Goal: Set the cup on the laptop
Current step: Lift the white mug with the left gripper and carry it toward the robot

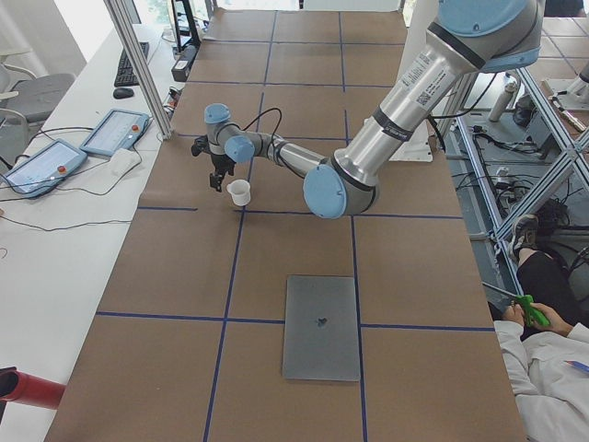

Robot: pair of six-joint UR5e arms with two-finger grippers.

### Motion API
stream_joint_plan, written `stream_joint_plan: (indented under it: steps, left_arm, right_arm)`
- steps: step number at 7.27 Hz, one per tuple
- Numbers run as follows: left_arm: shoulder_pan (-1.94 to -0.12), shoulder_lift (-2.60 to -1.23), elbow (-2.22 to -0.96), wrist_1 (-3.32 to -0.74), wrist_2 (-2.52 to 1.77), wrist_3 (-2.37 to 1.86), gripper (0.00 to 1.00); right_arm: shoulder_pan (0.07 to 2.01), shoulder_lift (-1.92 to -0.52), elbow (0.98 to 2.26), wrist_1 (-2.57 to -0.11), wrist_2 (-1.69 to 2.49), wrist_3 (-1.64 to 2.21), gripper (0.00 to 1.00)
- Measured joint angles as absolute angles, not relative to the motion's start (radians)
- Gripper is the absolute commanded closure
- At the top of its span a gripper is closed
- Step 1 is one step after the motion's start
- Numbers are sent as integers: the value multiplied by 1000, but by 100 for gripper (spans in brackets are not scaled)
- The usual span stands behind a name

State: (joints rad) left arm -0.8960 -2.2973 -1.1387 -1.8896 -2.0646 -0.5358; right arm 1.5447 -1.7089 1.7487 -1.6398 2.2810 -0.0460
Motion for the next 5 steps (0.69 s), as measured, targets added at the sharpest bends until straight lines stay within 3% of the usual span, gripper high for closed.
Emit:
stream_joint_plan:
  steps: [1,5]
  left_arm:
    - [-893,-2295,-1125,-1890,-2066,-535,100]
    - [-895,-2283,-1130,-1880,-2090,-537,100]
  right_arm:
    - [1545,-1709,1749,-1640,2281,-46,0]
    - [1545,-1709,1749,-1641,2281,-46,0]
